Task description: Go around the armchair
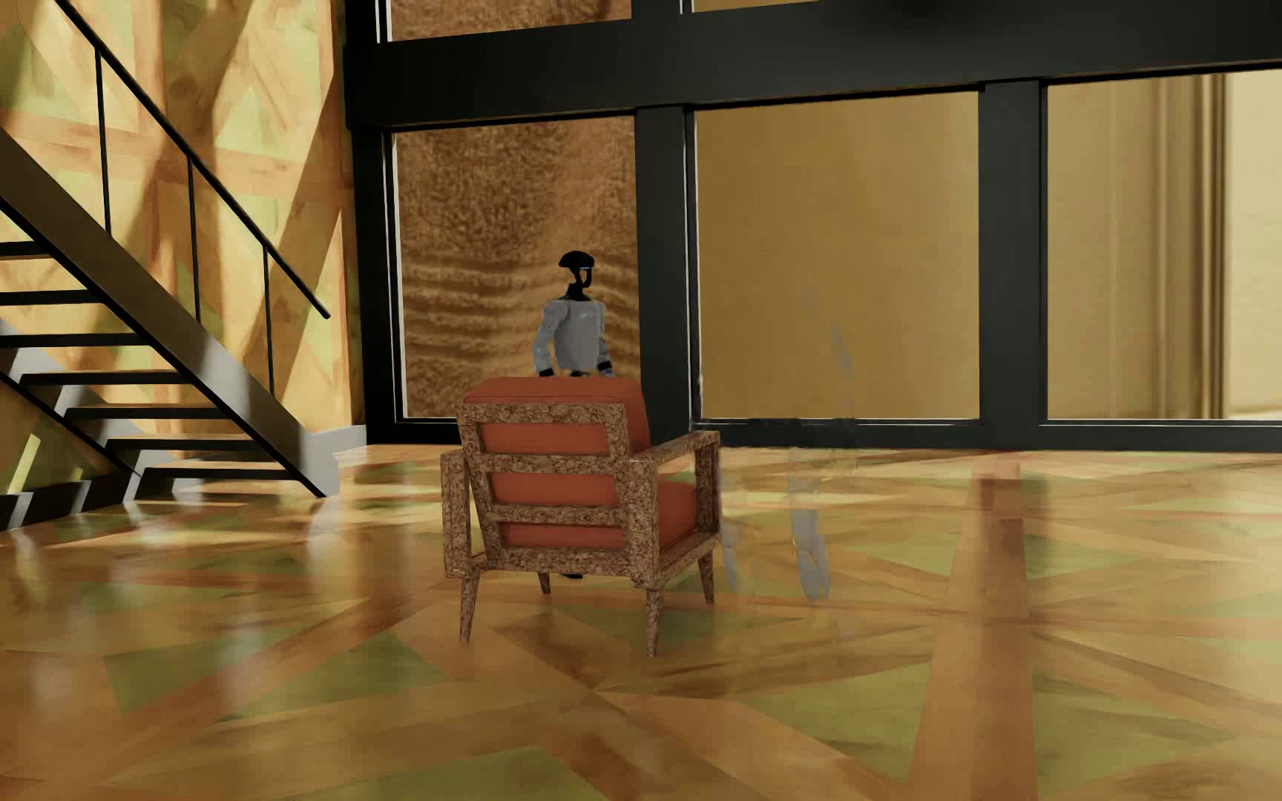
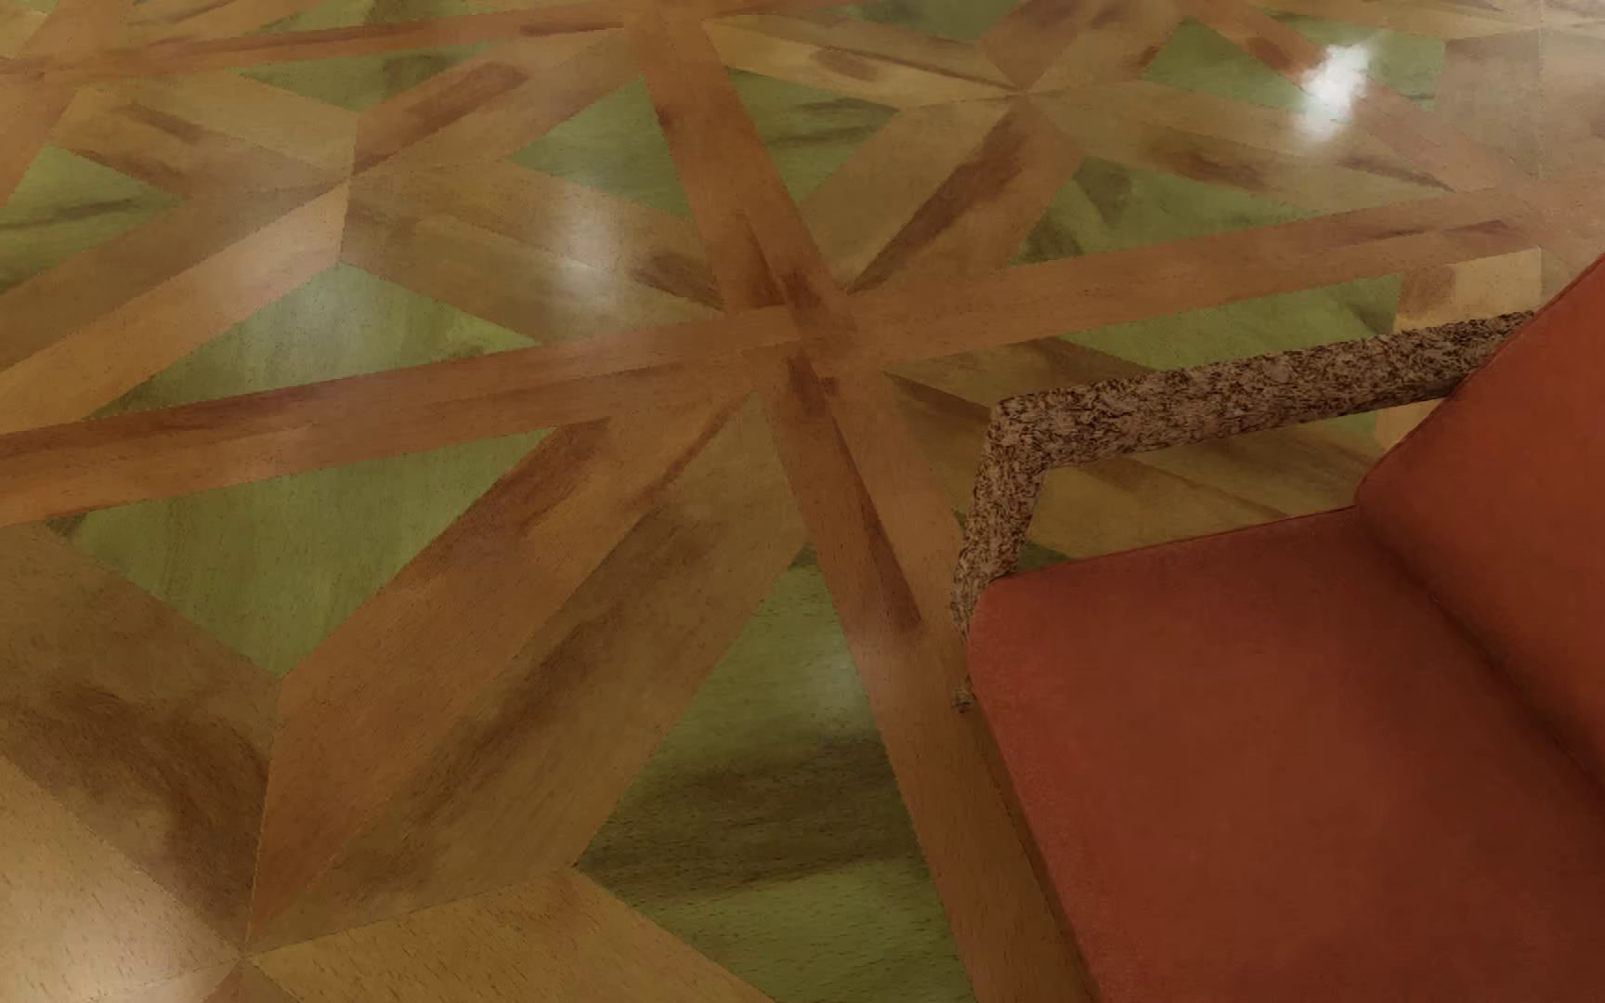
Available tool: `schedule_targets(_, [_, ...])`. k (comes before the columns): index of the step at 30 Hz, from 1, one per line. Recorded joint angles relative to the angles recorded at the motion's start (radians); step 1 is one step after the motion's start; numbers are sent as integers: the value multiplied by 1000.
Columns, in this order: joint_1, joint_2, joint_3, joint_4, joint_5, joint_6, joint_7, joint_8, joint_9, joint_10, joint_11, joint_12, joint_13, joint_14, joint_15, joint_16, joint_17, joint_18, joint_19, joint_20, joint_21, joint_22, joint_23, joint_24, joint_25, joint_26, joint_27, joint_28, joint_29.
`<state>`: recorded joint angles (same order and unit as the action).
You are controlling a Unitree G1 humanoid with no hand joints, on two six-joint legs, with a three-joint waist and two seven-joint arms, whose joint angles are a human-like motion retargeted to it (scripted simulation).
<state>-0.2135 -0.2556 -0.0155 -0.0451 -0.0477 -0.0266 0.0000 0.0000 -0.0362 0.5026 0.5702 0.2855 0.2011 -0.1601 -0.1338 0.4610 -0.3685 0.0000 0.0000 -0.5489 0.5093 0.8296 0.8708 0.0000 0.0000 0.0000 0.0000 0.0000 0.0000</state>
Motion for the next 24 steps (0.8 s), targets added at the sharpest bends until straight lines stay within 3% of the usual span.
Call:
schedule_targets(7, [11,79,0,-13,-21,-5,0,0,-14,-18,-68,-49,2,-33,-48,-37,3,0,0,27,112,-37,50,0,0,0,0,0,0])
schedule_targets(13, [-3,101,21,-14,-22,-11,0,0,-14,-10,-78,-35,-22,-44,-81,-71,-13,0,0,-14,69,-118,61,0,0,0,0,0,0])
schedule_targets(20, [-29,128,66,-36,-35,-16,0,0,-27,31,-78,-8,-29,-67,-142,-62,-20,0,0,-29,27,-44,21,0,0,0,0,0,0])
schedule_targets(24, [-4,16,75,-68,-70,-18,0,0,-19,29,101,3,-28,-112,-123,-56,-25,0,0,-36,-18,12,12,0,0,0,0,0,0])
